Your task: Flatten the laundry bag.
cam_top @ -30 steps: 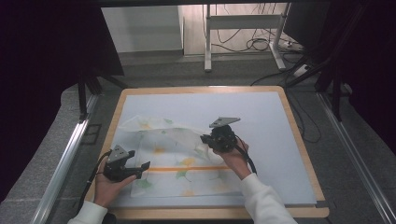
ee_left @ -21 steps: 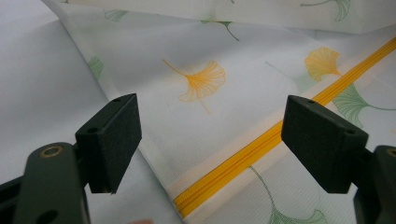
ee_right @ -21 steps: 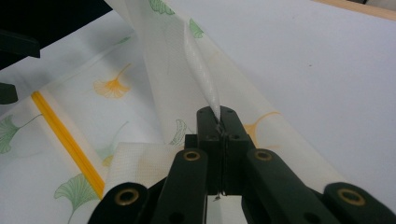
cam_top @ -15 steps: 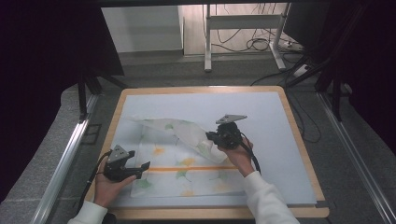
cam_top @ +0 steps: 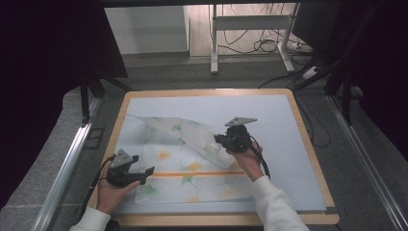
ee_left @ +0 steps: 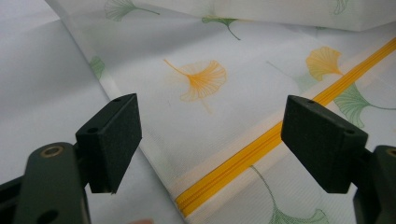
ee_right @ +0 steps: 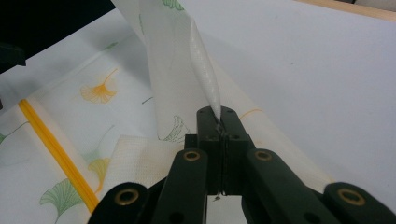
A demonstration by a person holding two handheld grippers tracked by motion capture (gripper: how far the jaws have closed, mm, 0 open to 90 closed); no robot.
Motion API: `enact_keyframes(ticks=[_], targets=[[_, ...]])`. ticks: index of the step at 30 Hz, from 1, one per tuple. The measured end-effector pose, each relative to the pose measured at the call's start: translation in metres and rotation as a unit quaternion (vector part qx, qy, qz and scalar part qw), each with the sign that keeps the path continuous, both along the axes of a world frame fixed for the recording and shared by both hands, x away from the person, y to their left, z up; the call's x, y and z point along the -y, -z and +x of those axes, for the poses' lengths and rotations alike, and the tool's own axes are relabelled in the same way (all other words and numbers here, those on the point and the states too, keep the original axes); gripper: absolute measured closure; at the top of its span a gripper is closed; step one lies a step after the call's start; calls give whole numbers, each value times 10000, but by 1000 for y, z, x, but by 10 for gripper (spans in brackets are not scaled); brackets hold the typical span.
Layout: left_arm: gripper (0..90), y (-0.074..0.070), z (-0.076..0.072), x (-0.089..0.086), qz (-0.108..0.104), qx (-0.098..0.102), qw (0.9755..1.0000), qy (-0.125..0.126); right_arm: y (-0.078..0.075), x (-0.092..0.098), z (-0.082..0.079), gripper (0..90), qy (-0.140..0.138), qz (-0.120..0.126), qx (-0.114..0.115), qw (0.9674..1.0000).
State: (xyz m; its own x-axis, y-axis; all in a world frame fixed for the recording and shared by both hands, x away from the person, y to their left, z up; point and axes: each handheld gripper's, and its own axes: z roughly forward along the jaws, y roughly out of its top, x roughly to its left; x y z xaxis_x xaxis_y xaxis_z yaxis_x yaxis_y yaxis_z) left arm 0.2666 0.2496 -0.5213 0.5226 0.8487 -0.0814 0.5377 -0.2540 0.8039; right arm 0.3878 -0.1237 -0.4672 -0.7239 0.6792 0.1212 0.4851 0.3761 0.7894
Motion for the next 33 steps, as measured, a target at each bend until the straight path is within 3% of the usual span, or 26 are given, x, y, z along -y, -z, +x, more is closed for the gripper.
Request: enact_keyframes(ticks=[22,33], targets=[[200,1,1,1,20,-6,10000,-13,-6,12,13,882,162,225,22,9996],[200,1,0,1,27,-3,10000,-6,-7,19,22,883,278,221,44,9994]])
